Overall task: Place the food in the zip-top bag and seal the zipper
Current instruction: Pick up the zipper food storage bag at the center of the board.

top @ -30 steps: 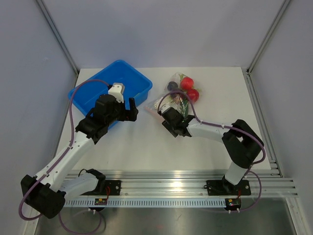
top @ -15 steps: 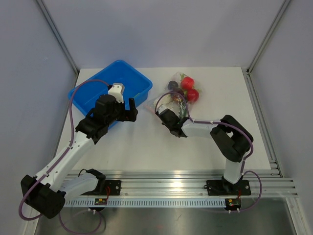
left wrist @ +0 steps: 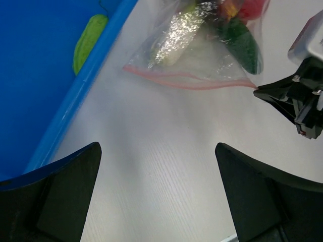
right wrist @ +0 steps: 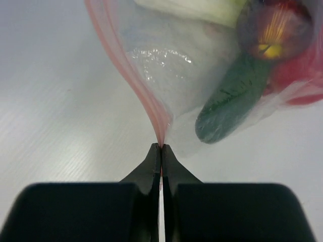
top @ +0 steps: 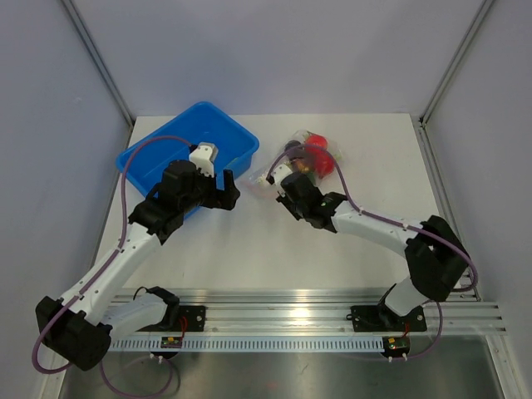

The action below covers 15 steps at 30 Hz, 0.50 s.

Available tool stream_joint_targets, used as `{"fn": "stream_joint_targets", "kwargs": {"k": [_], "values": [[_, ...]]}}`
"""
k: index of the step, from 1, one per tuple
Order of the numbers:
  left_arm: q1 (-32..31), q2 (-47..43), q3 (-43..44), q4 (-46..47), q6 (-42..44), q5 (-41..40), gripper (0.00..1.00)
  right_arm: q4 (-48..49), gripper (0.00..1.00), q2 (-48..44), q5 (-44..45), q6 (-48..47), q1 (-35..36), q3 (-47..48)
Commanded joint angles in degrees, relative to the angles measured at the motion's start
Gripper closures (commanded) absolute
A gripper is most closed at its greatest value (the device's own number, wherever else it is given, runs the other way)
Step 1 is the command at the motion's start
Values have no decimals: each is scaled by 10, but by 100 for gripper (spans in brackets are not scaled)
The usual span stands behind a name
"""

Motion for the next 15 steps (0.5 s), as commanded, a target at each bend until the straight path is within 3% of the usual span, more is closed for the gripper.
{"fn": "stream_joint_targets", "kwargs": {"k": [1,5,10,15], "values": [[-1,-31,2,52,47,98,1,-69,100,-63,-107,19,4,35],[-1,-70,-4,86,124,142,1,-134,100,-116,-175,18,1,64],[-4,-99,4,114,240,266,4,-236,100,-161,-242,7,-1,128],[-14,-73,46,80,265,376,3,-320,100,-177,-291,2,-2,191]]}}
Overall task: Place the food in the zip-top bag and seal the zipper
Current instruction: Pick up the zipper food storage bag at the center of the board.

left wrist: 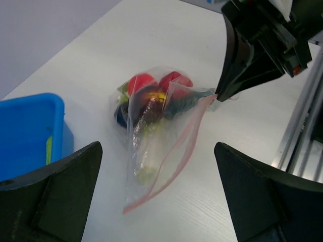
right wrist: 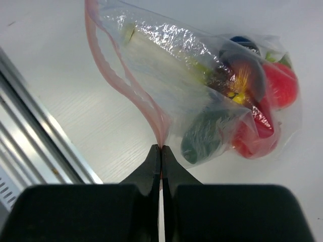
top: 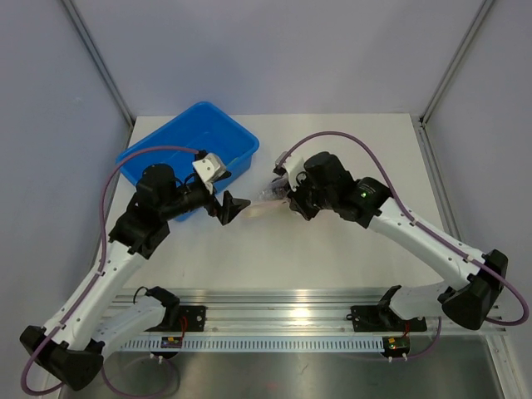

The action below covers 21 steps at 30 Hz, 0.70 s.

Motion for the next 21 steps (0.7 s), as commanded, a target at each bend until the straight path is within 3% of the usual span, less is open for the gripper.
{"fn": "stream_joint_targets", "kwargs": {"k": [1,5,15,21], "values": [[-15,21,42,-4,54,119,2,-71,100,-27,-66,-7,-1,54],[-43,40,62,-32,50,133,1,-112,100,-32,-84,-4,-2,90],[-173,102,110,-57,80,21,1,-189,100,-15,-89,-19,-2,189],[-189,138,122,-34,101,-18,1,-199,100,-11,-98,-25,-3,212]]}}
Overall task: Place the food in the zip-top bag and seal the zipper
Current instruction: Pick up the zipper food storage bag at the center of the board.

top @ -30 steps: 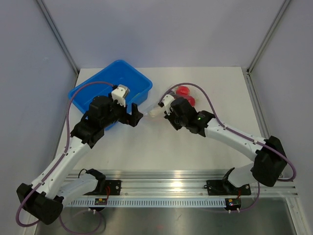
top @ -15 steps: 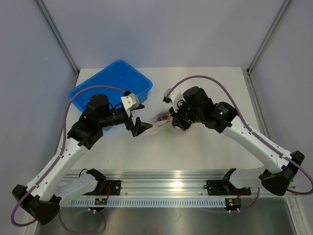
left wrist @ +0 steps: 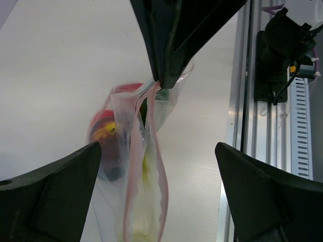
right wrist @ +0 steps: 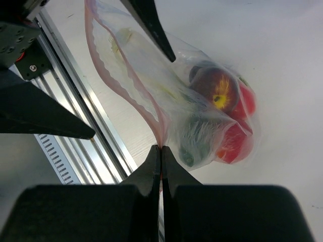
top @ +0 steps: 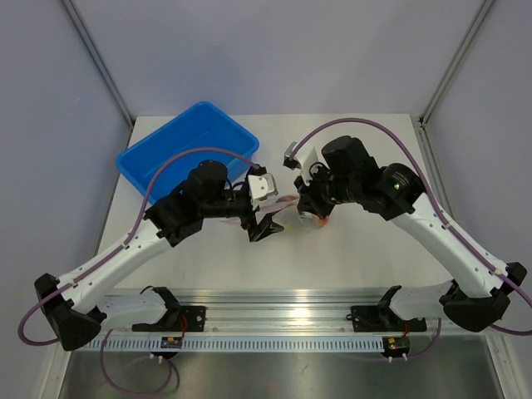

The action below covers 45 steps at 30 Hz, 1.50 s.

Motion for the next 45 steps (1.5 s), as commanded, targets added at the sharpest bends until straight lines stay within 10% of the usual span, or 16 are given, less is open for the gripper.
{"fn": "stream_joint_targets", "kwargs": {"k": [1,9,14,17,18,23,45], "values": [[-4,16,31,24,25,-37,1,0,100,1,-23,-13,-3,35],[-7,45,34,44,25,-37,12,3,100,1,-35,-6,-8,46],[-7,52,47,50,18,-25,100,27,100,-17,-41,9,-25,43],[-4,57,73,42,-2,-16,100,39,84,-33,-35,17,-31,43],[1,57,79,48,-9,-9,100,44,59,-37,-26,22,-32,42],[29,63,103,78,-50,46,100,87,32,-92,26,31,-35,24],[66,69,114,87,-43,120,100,203,38,-127,-111,-6,-154,-123]]}}
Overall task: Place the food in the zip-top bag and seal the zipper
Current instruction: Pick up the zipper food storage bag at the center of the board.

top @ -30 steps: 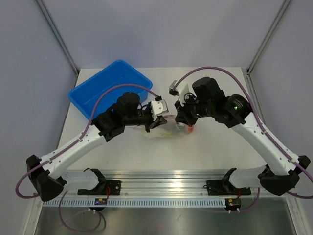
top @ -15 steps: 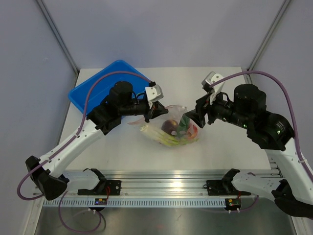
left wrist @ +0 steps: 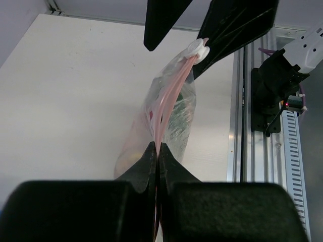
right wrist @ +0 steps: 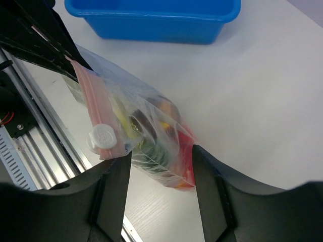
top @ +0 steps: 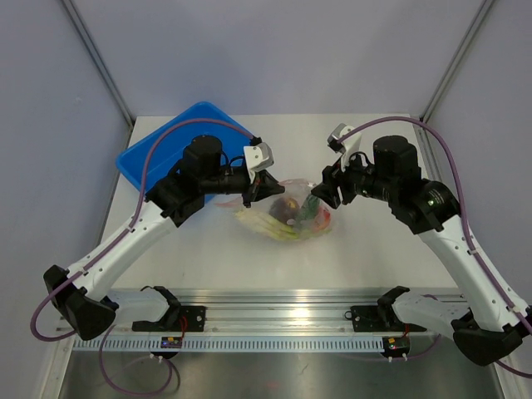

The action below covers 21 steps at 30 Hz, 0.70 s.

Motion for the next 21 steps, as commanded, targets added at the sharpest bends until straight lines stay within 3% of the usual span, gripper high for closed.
{"fn": "stream_joint_targets", "kwargs": {"k": [1,14,18,21], "values": [[4,-5,26,52,3,35,100,51,43,5,-46,-16,-3,-3],[10,8,28,50,3,40,100,65,73,4,-91,-14,-4,5],[11,9,26,50,4,41,100,68,100,-3,-91,-10,-4,2],[12,9,27,44,6,43,100,77,100,-13,-91,-5,-3,-1]]}}
